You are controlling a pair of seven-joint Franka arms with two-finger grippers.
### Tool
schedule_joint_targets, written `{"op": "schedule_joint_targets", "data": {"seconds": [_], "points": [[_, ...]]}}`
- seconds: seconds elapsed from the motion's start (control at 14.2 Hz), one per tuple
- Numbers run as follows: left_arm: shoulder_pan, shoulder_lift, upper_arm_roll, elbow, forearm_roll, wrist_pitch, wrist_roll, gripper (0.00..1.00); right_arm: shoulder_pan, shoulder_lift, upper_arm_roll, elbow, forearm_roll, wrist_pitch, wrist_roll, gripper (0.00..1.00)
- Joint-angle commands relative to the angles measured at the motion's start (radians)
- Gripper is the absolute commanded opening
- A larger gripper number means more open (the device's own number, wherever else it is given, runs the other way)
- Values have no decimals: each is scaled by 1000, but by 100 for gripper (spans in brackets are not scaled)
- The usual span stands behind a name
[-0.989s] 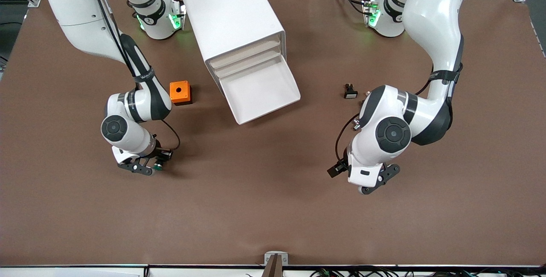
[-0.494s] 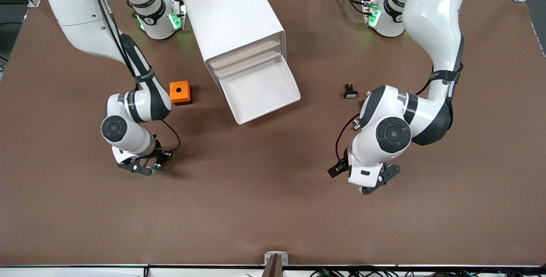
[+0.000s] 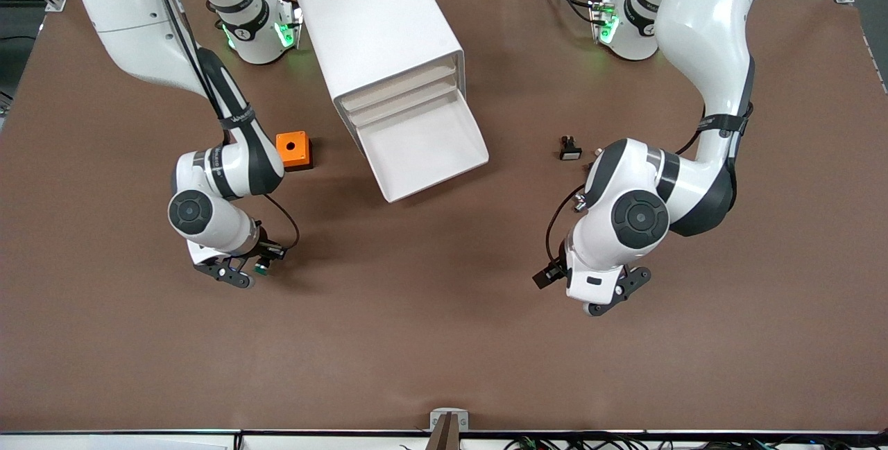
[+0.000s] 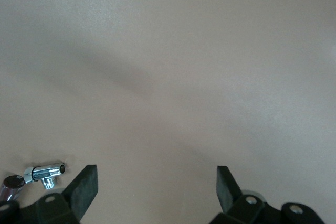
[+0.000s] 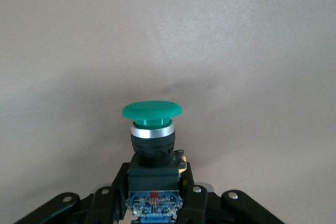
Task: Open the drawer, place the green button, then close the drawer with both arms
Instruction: 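Lift the green button and carry it over the open drawer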
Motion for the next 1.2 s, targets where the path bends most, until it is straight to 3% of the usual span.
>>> {"op": "schedule_joint_targets", "data": {"seconds": [0.0,0.14,0.49,1.13], "points": [[3,-20,-6,-23,24,10,3,99,45,-70,1,-18,-1,-42,103,0],[3,-20,-6,-23,24,10,3,99,74,-106,3,-27,13,-67,146,0],[3,-20,-6,-23,24,10,3,99,128,-218,1,-43,140,-182,195,0],[3,-20,-6,-23,24,8,3,99,350,-280,1,-47,143,-226,606,0]]}}
